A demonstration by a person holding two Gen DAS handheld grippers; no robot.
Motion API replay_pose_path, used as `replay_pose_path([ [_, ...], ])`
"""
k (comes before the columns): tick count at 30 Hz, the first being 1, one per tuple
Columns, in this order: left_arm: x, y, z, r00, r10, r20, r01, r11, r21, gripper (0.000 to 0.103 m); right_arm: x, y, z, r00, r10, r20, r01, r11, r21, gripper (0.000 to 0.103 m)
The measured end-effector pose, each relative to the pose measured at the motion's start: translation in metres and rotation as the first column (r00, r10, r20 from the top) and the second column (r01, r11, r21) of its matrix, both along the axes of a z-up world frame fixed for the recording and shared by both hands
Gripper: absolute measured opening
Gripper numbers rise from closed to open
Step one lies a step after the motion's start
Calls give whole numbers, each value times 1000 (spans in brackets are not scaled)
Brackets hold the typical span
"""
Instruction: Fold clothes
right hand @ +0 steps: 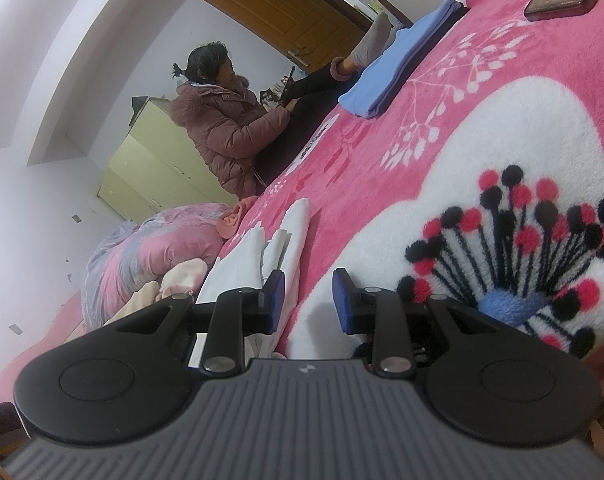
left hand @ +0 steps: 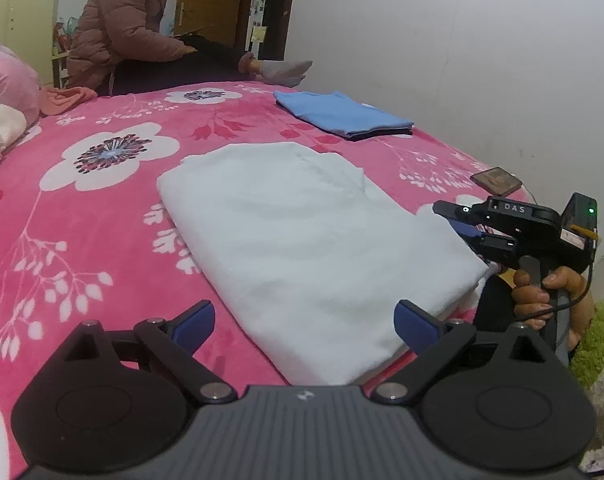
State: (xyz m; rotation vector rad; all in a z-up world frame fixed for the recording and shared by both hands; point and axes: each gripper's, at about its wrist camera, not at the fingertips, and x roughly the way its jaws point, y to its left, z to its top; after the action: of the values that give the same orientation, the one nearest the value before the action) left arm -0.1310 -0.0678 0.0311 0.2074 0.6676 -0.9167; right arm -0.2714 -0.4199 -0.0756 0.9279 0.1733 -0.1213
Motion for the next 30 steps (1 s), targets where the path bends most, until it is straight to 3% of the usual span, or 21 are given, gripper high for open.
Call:
replay_pose_path([
  [10,23,-23,11,991,132,2,-132,991,32,103,1,2,2,1000,4,-10,-4,1000,-6,25],
  [13,21,-46,3,984,156,89,-169,971,167,103,4,4,5,999,1,-37,-2,1000,-29,25],
  [15,22,-55,-2,980,170,103,-189,959,213,103,6,7,8,998,-4,-61,1,999,-47,25],
  [20,35,-65,-6,976,217,29,-218,942,256,103,15,17,29,988,-17,-153,-3,992,-129,26],
  [22,41,-65,-7,971,240,8,-233,933,274,103,17,23,48,988,-11,-151,-15,985,-170,27],
  [26,50,-61,-13,957,287,-46,-263,924,279,103,27,41,90,991,49,-124,-82,959,-272,27],
  [30,53,-59,-19,946,313,-82,-279,918,281,103,49,78,115,978,99,-183,-173,875,-452,27],
])
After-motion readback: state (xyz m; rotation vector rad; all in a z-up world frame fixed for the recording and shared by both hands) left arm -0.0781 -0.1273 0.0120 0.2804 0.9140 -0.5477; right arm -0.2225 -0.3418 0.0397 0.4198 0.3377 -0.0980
